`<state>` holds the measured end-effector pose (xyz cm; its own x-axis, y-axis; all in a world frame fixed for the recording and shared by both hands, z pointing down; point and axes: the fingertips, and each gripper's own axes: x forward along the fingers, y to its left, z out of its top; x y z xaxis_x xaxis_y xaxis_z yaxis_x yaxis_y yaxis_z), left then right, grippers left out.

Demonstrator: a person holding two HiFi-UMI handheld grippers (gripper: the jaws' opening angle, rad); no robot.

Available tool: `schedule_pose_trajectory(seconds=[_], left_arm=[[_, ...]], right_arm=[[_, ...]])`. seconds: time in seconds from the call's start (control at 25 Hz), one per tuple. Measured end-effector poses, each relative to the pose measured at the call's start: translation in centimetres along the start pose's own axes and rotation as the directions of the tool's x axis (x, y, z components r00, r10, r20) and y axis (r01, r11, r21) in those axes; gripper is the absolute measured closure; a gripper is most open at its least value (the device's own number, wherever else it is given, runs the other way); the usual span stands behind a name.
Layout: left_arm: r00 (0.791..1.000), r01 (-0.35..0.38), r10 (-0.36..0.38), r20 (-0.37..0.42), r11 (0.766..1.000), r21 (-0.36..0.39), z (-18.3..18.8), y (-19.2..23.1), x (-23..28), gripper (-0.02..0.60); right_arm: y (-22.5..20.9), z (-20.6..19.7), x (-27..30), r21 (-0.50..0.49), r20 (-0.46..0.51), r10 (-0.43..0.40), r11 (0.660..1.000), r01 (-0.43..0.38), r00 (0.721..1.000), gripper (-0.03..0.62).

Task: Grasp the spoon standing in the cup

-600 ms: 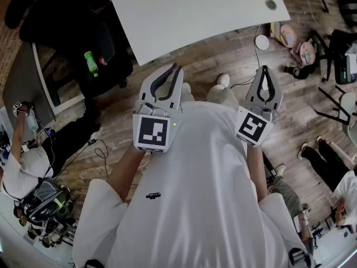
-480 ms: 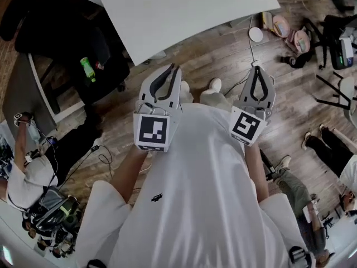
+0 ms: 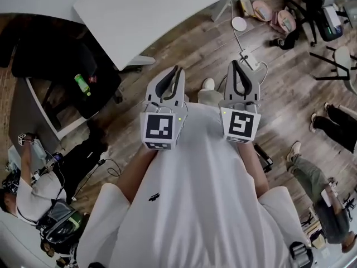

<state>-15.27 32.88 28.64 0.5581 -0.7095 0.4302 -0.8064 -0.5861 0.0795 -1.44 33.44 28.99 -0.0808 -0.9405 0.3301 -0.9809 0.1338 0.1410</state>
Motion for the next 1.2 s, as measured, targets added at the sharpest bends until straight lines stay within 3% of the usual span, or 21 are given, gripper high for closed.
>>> schedule_pose_trajectory(seconds=[0.32, 0.6, 0.84, 1.2], left_arm=[[1.0, -0.019, 0.019, 0.009, 1.0, 0.005, 1.3, -3.9, 2.0, 0.566], [0.997, -0.074, 0.074, -0.003, 0.996, 0.052, 1.9, -7.0, 4.1, 0.568], [0.995, -0.098, 0.098, -0.015, 0.995, 0.02, 1.9, -8.7, 6.1, 0.568], [0.998, -0.067, 0.067, -0.005, 0.998, 0.005, 4.8, -6.0, 13.8, 0.573]], right_arm=[[-4.6, 0.1, -1.2, 0.085, 0.08, 0.027, 0.996, -0.034, 0.996, 0.591], [-8.7, -2.0, -1.3, 0.139, 0.061, 0.079, 0.987, -0.087, 0.995, 0.591], [-11.2, -3.1, 0.3, 0.169, 0.052, 0.105, 0.979, -0.113, 0.993, 0.591], [-13.8, -1.1, 7.8, 0.172, 0.038, 0.122, 0.977, -0.127, 0.992, 0.591]])
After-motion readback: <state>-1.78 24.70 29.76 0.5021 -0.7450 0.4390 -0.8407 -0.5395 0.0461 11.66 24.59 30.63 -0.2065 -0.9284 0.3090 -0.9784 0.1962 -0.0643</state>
